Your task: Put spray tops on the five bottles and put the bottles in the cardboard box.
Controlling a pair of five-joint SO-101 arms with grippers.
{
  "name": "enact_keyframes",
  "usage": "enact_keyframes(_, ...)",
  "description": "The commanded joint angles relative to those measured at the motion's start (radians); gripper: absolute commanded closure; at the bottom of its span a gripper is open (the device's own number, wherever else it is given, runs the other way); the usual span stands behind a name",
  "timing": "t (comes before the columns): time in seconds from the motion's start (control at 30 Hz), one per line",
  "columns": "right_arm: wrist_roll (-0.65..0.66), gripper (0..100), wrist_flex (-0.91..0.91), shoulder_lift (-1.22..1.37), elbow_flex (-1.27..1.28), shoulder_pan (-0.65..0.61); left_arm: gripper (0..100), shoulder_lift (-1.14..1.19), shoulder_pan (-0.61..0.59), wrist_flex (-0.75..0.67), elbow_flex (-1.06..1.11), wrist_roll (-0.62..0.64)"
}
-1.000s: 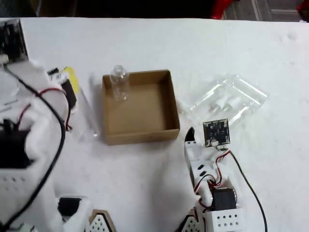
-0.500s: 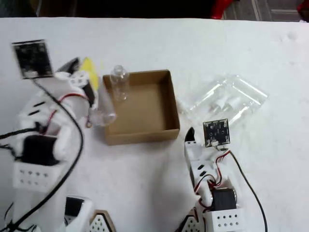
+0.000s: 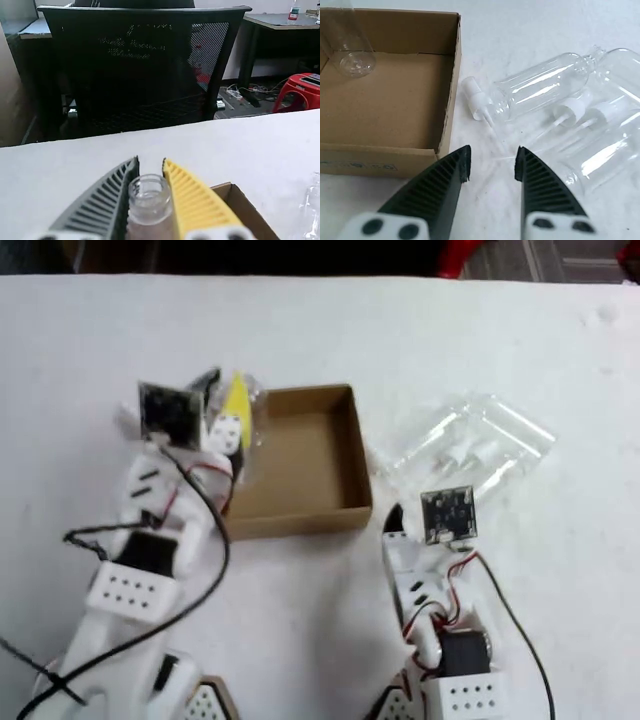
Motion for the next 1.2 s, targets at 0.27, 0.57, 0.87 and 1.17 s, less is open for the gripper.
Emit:
enact_keyframes(0.27,0.000,86.7,0.004,0.001,0.009,-0.010,98,-0.024,0.102,-0.456,0.318,-0.029)
enact_keyframes(0.57,0.000,86.8,0.004,0.001,0.009,-0.010,98,-0.021,0.101,-0.457,0.334,-0.037)
enact_keyframes(0.87,0.000,86.8,0.004,0.001,0.009,-0.010,98,-0.021,0.094,-0.457,0.336,-0.029)
enact_keyframes(1.17,0.000,86.8,0.004,0.001,0.009,-0.010,98,0.205,0.048,-0.652,0.282,-0.026)
